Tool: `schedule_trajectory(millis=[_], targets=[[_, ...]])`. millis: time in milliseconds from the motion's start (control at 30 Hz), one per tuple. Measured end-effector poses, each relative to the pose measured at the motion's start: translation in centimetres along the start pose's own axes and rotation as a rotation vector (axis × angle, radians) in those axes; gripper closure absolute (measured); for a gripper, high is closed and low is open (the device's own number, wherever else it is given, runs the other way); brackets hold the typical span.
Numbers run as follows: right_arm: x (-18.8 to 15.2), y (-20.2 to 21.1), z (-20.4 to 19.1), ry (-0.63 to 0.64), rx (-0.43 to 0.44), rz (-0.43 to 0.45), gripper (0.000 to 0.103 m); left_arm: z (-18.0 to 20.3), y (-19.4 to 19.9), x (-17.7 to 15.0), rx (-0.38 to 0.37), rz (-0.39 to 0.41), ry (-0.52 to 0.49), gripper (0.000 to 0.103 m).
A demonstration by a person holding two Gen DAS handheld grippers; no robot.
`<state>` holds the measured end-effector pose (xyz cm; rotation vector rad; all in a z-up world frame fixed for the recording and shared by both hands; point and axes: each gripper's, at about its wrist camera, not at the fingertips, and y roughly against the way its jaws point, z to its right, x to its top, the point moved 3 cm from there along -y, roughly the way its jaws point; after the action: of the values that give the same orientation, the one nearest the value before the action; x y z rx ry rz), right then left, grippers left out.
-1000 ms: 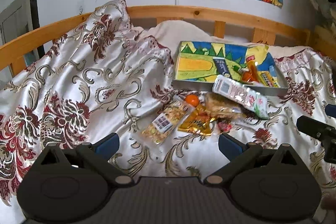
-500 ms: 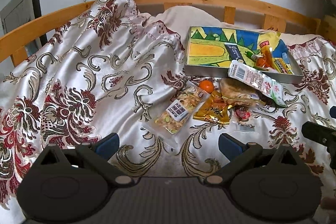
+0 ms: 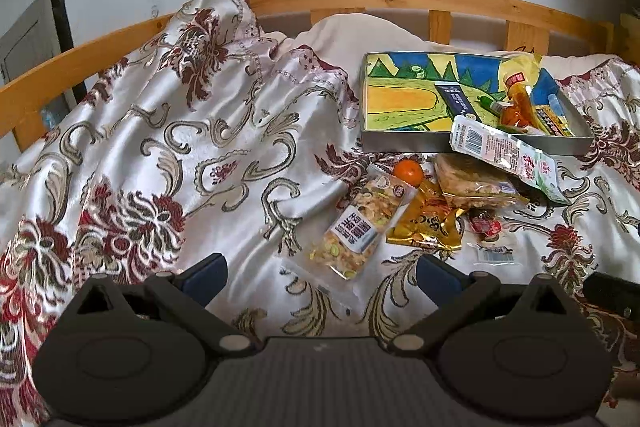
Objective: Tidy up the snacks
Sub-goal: 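Withdraw both tools from the tray back over the snack pile, then lower left tool onto nut bar while right tool approaches red-label brown snack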
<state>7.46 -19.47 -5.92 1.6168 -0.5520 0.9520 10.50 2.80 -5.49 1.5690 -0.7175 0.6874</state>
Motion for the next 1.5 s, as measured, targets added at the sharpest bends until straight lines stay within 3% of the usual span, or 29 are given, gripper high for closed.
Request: schedule_trajectory(millis=[333,500,700,900,1167,1500], targets=[[0.1,-1.6,0.0,-0.009,-0.018,-0.021,0.001,-0.2,-2.6,2.3,-0.028,-0.008,-0.100,0.001],[-0.1,-2.4,-1.1,0.072,0.000,-0.021,0.001,0.2,-3.6,3.0,-0.059,-0.010,-0.146,0.001],[0.1,-3.6,-2.3,0.152,0.002,-0.003,0.001,1.3,-4.5,3.0,-0.040,-0.033,-0.230,0.001],[0.2,-5.3,-2.8,0.169,0.019,-0.019,0.001,1.5,-5.2,3.5,-0.016,-0.039,-0.246,0.001],[0.3,-6.9,-3.2,0.193,0.016,-0.012,0.010,2.0,-5.8,3.3,-0.029,-0.060,-0.286,0.001],[-0.6,-8.4,-4.5,0.300,-0.051,0.016,0.016,2.7,-6.3,2.9,-0.107,-0.094,-0.285,0.001]])
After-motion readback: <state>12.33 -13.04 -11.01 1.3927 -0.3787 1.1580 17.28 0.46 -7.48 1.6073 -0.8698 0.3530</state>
